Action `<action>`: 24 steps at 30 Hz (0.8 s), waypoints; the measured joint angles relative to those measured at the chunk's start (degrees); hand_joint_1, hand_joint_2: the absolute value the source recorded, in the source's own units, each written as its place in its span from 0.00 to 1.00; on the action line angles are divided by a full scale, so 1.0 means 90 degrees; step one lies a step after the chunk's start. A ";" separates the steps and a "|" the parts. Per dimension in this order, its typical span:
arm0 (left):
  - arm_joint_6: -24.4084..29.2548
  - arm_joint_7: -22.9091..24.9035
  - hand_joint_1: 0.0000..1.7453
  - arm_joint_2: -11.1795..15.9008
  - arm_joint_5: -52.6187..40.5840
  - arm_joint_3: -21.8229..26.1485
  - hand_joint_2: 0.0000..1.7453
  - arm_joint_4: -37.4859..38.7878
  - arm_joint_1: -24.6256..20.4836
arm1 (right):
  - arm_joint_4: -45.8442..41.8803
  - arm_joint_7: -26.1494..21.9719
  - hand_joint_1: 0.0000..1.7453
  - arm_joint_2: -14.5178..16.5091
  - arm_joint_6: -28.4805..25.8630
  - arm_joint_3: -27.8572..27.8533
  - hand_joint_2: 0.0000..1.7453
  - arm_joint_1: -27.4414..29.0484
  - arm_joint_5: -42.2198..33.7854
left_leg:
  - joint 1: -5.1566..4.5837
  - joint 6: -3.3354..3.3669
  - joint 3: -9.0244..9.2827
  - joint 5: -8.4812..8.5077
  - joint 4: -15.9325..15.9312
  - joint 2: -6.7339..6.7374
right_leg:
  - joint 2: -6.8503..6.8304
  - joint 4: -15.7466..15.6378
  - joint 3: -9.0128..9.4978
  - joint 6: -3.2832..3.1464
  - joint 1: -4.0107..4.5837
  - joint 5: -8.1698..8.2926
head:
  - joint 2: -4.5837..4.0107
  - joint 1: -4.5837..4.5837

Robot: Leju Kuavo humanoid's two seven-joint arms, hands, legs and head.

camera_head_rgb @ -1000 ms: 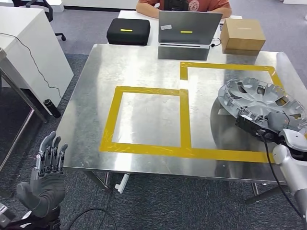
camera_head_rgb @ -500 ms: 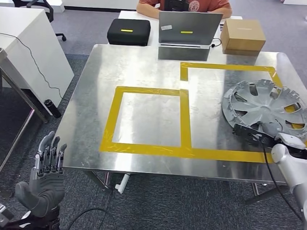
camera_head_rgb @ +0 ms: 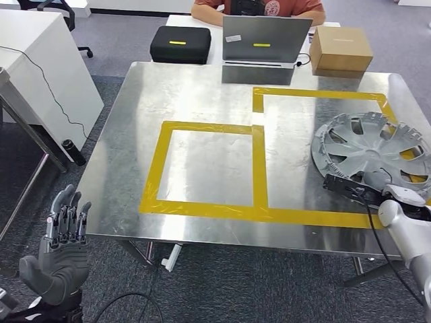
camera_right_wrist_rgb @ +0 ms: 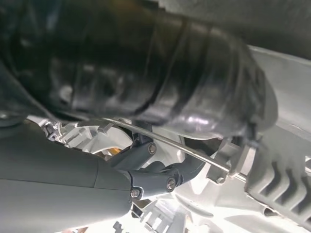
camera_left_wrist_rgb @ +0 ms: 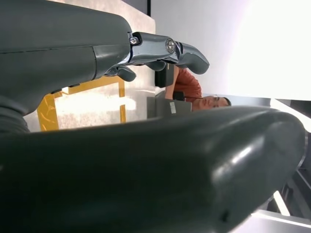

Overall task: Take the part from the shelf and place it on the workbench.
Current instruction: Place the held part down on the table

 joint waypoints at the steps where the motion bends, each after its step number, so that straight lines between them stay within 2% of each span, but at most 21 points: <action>1: 0.0001 0.0000 0.00 0.0001 0.0000 0.0000 0.00 0.0000 0.0001 | 0.0001 0.0000 0.00 0.0000 0.0003 0.0012 0.00 -0.0003 -0.0003 | 0.0000 0.0000 0.0000 0.0000 0.0000 0.0000 | 0.0000 0.0000 0.0000 0.0000 0.0000 0.0000 | 0.0000 0.0000; 6: 0.0009 -0.0027 0.00 0.0018 0.0000 0.0000 0.00 0.0000 0.0003 | 0.0000 -0.0122 0.00 -0.0028 0.0184 0.0092 0.00 -0.0039 -0.0119 | 0.0000 0.0000 0.0000 0.0000 0.0000 0.0000 | 0.0000 0.0000 0.0000 0.0000 0.0000 0.0000 | 0.0000 0.0000; 9: 0.0031 -0.0080 0.00 0.0041 0.0012 0.0001 0.00 0.0000 0.0010 | -0.0072 -0.0419 0.00 -0.0123 0.0484 0.0253 0.00 -0.0103 -0.0422 | 0.0000 0.0000 0.0000 0.0000 0.0000 0.0000 | 0.0000 0.0000 0.0001 0.0000 0.0000 0.0000 | 0.0000 0.0001; 11: 0.0058 -0.0126 0.00 0.0050 0.0018 0.0006 0.00 -0.0001 0.0041 | -0.0275 -0.0656 0.00 -0.0194 0.0353 0.0339 0.00 -0.0083 -0.0844 | 0.0000 0.0000 0.0000 0.0000 0.0000 0.0001 | 0.0006 0.0000 0.0001 0.0000 0.0000 0.0001 | 0.0000 0.0001; 13: 0.0099 -0.0168 0.00 0.0051 -0.0042 0.0016 0.00 -0.0002 0.0098 | -0.0734 -0.0979 0.00 -0.0218 -0.0482 0.0326 0.00 0.0103 -0.1258 | 0.0000 0.0000 -0.0001 -0.0001 0.0000 0.0002 | 0.0013 0.0001 -0.0002 0.0000 0.0001 0.0001 | 0.0000 -0.0001; 16: 0.0214 -0.0309 0.00 0.0087 -0.0178 0.0022 0.00 0.0000 0.0195 | -0.1929 -0.1500 0.00 -0.0104 -0.2438 0.0077 0.00 0.0651 -0.1461 | 0.0001 -0.0002 -0.0001 -0.0002 -0.0003 -0.0002 | 0.0002 0.0001 -0.0002 -0.0006 0.0003 -0.0005 | 0.0000 -0.0001; 18: 0.0304 -0.0474 0.00 0.0147 -0.0192 0.0024 0.00 0.0005 0.0270 | -0.2867 -0.1810 0.00 0.0041 -0.3199 -0.0154 0.00 0.1040 -0.1593 | 0.0005 -0.0007 -0.0001 -0.0005 -0.0008 -0.0007 | -0.0011 0.0000 -0.0001 -0.0016 0.0008 -0.0014 | 0.0000 -0.0002; 20: 0.0369 -0.0603 0.00 0.0203 -0.0190 0.0026 0.00 0.0012 0.0347 | -0.3708 -0.2089 0.00 0.0177 -0.3509 -0.0356 0.00 0.1401 -0.1777 | 0.0008 -0.0012 -0.0001 -0.0009 -0.0010 -0.0009 | -0.0018 0.0001 0.0000 -0.0022 0.0012 -0.0020 | 0.0000 -0.0002; 24: 0.0473 -0.0690 0.00 0.0287 -0.0189 0.0027 0.00 0.0017 0.0443 | -0.4870 -0.2379 0.00 0.0373 -0.3501 -0.0626 0.00 0.1930 -0.2202 | 0.0009 -0.0023 -0.0001 -0.0017 -0.0013 -0.0007 | -0.0013 0.0001 -0.0002 -0.0028 0.0012 -0.0027 | 0.0000 -0.0001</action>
